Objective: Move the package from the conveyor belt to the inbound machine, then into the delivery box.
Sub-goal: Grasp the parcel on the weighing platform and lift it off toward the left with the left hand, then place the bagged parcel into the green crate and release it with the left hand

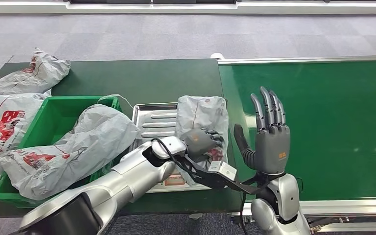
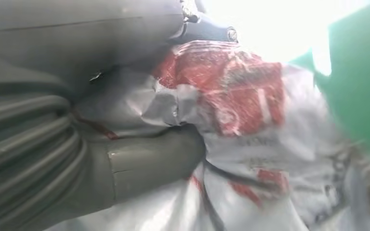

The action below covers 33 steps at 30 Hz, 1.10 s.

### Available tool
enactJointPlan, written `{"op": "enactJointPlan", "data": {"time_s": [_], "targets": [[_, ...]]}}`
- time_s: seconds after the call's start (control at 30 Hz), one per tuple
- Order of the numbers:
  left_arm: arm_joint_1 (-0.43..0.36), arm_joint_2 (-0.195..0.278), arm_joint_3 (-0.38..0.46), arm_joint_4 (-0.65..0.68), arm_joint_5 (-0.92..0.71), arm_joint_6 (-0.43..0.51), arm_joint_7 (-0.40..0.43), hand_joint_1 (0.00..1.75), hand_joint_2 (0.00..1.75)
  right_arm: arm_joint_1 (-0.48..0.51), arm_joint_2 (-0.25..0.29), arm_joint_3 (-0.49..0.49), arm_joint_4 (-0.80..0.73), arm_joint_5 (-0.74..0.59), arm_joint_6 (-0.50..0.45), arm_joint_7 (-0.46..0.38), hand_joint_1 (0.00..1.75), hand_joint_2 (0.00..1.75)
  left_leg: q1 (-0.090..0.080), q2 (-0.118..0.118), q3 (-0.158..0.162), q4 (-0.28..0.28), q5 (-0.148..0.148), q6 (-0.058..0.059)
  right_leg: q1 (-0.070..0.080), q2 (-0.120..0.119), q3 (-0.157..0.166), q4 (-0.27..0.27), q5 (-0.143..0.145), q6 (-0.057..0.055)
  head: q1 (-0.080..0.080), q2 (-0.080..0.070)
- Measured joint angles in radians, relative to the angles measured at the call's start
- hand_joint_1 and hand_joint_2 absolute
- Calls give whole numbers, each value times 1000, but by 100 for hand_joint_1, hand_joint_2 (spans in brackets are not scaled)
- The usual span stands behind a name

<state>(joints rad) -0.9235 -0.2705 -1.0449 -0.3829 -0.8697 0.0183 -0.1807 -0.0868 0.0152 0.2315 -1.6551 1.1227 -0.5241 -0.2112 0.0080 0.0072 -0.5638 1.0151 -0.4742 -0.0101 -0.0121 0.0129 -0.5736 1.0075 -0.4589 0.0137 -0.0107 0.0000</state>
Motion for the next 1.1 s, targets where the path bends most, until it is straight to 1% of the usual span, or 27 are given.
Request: {"op": "enactJointPlan", "data": {"time_s": [0.07,0.17,0.27,0.4,0.5,0.63,0.8,0.9,0.97,1.03,1.07,1.1], "targets": [[-31,57,40,-35,-42,40,18,175,175,22,-1,-2,-9,0,-5,1,0,175,1,0,-2,0,2,-2,1,1,-4,1,2,-2,0,0],[-87,147,112,-102,-126,51,34,175,175,60,-9,-15,-30,-10,-28,-2,0,175,2,-4,-8,0,7,-4,2,-3,-9,3,3,-3,0,0],[-139,219,177,-171,-182,26,30,175,175,111,-20,-37,-62,-24,-57,-12,0,175,2,-8,-12,-1,8,-4,2,-7,-12,3,3,-3,0,0],[-186,294,256,-246,-206,-23,19,175,175,185,-32,-66,-111,-39,-93,-28,0,175,2,-9,-15,-1,8,-4,2,-7,-14,4,3,-3,0,0],[-208,345,300,-293,-208,-45,15,175,175,240,-44,-85,-146,-53,-120,-39,0,175,2,-8,-16,-1,8,-4,1,-7,-15,4,3,-3,0,0],[-216,426,347,-338,-213,-53,12,175,175,309,-58,-109,-192,-64,-150,-47,0,175,2,-8,-17,-1,8,-4,1,-7,-16,4,3,-3,0,0],[-215,533,390,-345,-223,-79,7,175,175,388,-62,-138,-251,-69,-172,-55,0,175,2,-7,-17,-2,8,-4,2,-6,-17,4,3,-4,0,0],[-197,611,417,-334,-197,-99,-24,175,175,435,-62,-161,-285,-82,-174,-66,0,175,2,-6,-16,-3,8,-5,2,-5,-17,4,2,-4,0,0],[-165,664,437,-330,-171,-103,-45,175,175,462,-62,-177,-302,-94,-174,-79,0,175,2,-4,-15,-4,7,-5,2,-3,-17,4,2,-5,0,0],[-96,732,467,-348,-119,-107,-56,175,175,481,-62,-194,-315,-107,-175,-97,0,175,1,-2,-12,-6,6,-7,1,-1,-16,4,1,-6,0,0],[-38,769,490,-373,-85,-105,-61,175,175,492,-62,-202,-321,-112,-175,-107,0,175,-1,1,-9,-7,5,-7,-1,1,-14,4,0,-7,0,0],[37,810,520,-408,-51,-98,-65,175,175,505,-61,-211,-328,-117,-175,-115,0,175,-2,4,-5,-9,3,-8,-2,4,-12,4,-2,-8,0,0]]}}
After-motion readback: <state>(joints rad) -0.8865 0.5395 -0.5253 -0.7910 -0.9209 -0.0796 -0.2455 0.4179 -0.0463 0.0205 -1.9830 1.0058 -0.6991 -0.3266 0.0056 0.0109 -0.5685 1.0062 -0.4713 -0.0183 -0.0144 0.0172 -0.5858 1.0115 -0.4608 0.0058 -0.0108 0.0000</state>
